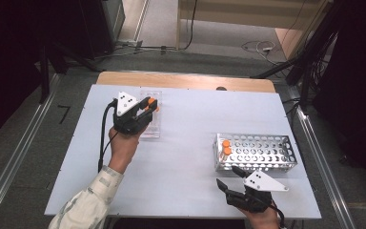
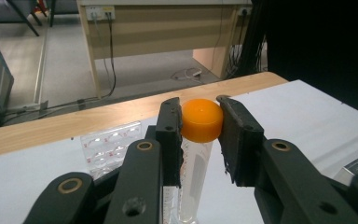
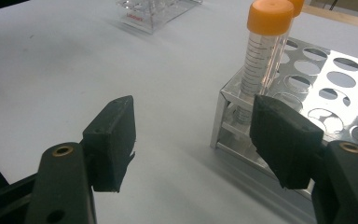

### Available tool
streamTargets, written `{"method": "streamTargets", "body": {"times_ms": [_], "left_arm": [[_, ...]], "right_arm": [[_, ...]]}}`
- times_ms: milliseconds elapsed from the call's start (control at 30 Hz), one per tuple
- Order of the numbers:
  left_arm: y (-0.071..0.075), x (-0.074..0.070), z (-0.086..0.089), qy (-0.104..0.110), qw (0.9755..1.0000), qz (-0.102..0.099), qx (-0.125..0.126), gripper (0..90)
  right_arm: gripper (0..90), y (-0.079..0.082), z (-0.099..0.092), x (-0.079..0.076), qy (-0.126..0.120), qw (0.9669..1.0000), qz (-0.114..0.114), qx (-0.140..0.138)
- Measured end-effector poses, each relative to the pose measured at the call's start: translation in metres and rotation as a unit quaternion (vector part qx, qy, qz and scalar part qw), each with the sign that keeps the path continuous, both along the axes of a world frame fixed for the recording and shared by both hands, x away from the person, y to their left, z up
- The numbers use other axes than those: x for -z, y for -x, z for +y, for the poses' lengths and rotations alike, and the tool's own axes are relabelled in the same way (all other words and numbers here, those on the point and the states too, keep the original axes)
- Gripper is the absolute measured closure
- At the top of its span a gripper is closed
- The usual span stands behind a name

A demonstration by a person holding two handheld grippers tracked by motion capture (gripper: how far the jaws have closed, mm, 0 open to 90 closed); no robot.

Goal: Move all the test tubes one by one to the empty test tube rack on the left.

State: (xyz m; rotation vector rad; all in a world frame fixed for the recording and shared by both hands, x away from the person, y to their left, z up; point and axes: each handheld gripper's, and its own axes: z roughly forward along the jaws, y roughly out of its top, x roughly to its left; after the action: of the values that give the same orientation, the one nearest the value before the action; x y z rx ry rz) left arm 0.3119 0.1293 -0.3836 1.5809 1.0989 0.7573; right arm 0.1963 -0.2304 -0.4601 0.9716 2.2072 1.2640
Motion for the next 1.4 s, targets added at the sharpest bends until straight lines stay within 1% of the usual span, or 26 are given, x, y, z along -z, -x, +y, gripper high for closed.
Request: {"method": "streamTargets", "body": {"times_ms": [233,433,500,667,1000,1100,1200,1267,1400], "left_arm": [[-0.005,0.004,-0.003,-0.004,1.0,0.001,-0.005,70.2],[-0.007,0.006,-0.005,-0.012,0.9999,0.001,-0.008,70.2],[-0.008,0.007,-0.005,-0.011,0.9999,0.0,-0.01,70.2],[-0.009,0.01,-0.005,-0.014,0.9998,0.005,-0.009,70.2],[-0.01,0.021,-0.006,-0.025,0.9995,0.015,-0.013,70.0],[-0.011,0.023,-0.006,-0.027,0.9994,0.018,-0.012,69.8],[-0.01,0.022,-0.007,-0.027,0.9995,0.016,-0.01,68.6],[-0.009,0.022,-0.007,-0.026,0.9995,0.015,-0.01,64.4],[-0.008,0.022,-0.008,-0.025,0.9996,0.014,-0.007,64.0]], "right_arm": [[29.8,0.0,0.0,0.0,0.0,1.0,0.0,0.001],[29.7,0.0,0.0,0.0,0.0,1.0,-0.001,0.0],[29.8,0.001,0.0,0.0,-0.001,1.0,0.0,0.001],[29.7,0.001,0.0,0.0,0.0,1.0,0.001,0.001],[29.7,0.001,-0.001,0.0,0.002,1.0,0.0,0.001],[29.7,0.0,-0.001,0.0,0.002,1.0,0.0,0.0],[29.7,0.001,0.0,0.0,0.002,1.0,0.0,0.0],[29.7,0.0,0.0,0.0,0.002,1.0,0.0,0.0],[29.7,0.001,0.0,0.0,0.001,1.0,0.0,0.0]]}}
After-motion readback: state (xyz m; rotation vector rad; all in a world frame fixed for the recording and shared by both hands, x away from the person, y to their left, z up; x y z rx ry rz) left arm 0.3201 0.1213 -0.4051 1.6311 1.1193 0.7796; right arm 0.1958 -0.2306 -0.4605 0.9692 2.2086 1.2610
